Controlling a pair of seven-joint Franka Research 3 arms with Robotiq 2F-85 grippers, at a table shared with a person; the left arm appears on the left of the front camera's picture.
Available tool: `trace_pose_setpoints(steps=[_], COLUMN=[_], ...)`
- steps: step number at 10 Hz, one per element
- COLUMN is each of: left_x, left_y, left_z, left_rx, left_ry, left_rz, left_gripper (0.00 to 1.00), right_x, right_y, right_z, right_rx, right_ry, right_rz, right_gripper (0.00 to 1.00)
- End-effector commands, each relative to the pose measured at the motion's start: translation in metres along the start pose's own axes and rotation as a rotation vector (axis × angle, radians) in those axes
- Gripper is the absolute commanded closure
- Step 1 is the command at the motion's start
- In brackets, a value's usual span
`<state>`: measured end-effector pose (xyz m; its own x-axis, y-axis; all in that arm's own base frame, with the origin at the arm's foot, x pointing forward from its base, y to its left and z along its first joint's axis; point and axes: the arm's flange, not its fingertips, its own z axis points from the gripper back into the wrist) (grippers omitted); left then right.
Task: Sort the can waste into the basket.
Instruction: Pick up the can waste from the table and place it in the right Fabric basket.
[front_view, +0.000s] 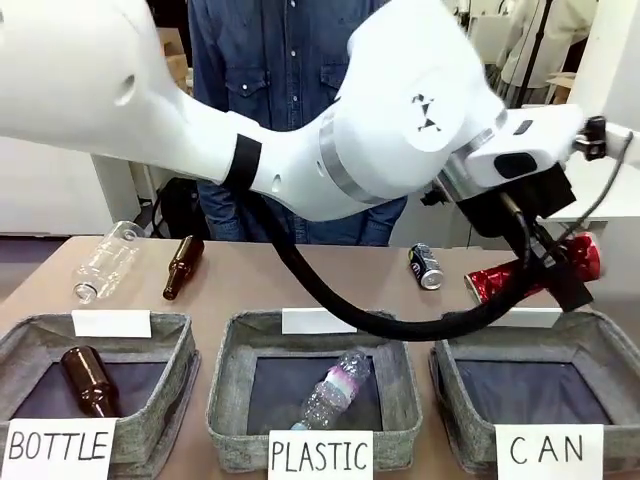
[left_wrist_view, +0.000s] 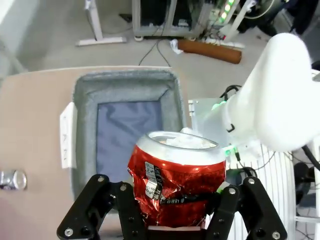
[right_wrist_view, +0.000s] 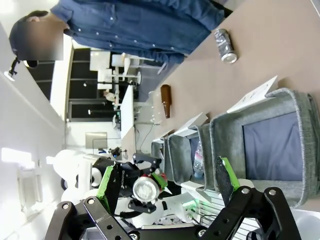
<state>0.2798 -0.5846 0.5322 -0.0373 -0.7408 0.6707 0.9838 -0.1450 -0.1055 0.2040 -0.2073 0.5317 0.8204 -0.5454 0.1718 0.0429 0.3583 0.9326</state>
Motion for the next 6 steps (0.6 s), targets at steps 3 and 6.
trace_pose_setpoints(steps=[3,6], left_x=[-0.019,-0.035], left_y=[0.002,0.025], left_z=[-0.023,-0.072], left_rx=[0.024,0.04], left_ry=[0.061,0.072], left_rz=[-0.05,-0.079], left_gripper=[0.94,0.94], right_x=[0.0,0.0], right_y=[0.007,0.007], right_z=[0.004,0.004], right_rx=[0.004,0.004], right_ry=[-0.003,-0.003], right_rz=[0.009,0.009], right_gripper=[0.0,0.0])
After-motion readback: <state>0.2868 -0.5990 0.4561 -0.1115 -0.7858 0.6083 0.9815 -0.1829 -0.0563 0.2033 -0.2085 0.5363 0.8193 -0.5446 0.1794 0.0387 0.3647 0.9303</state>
